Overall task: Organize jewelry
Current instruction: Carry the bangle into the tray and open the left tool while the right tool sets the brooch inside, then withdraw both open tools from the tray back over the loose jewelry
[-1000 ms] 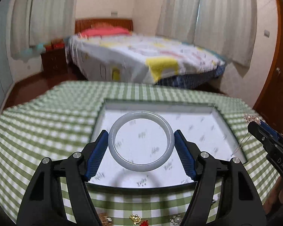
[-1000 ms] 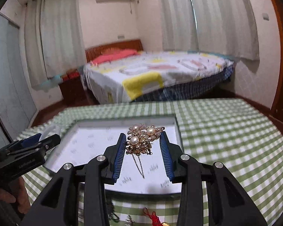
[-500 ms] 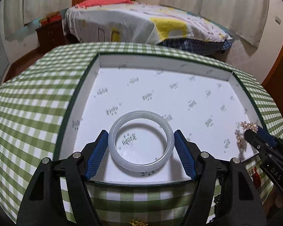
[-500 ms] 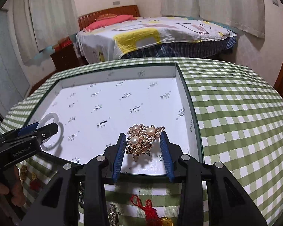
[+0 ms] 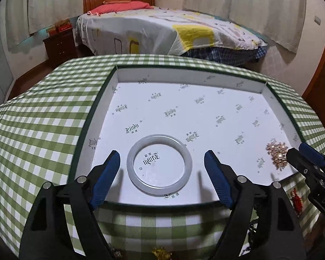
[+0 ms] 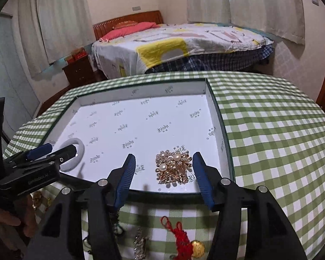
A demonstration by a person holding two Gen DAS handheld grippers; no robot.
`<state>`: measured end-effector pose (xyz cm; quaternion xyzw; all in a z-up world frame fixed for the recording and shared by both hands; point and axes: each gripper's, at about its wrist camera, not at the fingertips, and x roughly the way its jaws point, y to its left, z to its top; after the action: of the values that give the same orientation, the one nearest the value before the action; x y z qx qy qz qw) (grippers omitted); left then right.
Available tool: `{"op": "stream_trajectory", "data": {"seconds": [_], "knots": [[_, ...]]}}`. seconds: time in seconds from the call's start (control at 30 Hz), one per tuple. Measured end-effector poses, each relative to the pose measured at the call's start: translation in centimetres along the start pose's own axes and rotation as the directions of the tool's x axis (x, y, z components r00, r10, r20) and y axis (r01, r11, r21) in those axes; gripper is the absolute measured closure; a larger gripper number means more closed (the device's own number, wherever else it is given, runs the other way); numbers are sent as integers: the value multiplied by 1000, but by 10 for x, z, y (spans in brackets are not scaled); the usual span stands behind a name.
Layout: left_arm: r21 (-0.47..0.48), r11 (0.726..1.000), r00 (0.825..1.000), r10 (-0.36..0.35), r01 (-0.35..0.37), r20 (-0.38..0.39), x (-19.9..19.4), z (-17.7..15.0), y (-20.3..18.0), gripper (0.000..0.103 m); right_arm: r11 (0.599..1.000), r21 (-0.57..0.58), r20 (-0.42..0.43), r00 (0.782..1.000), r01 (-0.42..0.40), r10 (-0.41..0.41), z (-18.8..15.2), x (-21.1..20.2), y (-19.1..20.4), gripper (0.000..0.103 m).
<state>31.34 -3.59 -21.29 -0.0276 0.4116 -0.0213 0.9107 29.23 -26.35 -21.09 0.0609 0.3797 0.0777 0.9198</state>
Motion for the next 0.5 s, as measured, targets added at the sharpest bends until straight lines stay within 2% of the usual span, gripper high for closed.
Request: {"op": "stream_trajectory", "data": {"seconds": [0.33,0.5], "knots": [[-5,1000,993,-9,10,119,-66,-16,1,25,1000,-5,92,996,-1,1,-18,-57,14,49],[-37,999,990,-12,18,143,-93,-32,5,25,1000,-7,96,995,0,1,-39,-77,19,49]]}}
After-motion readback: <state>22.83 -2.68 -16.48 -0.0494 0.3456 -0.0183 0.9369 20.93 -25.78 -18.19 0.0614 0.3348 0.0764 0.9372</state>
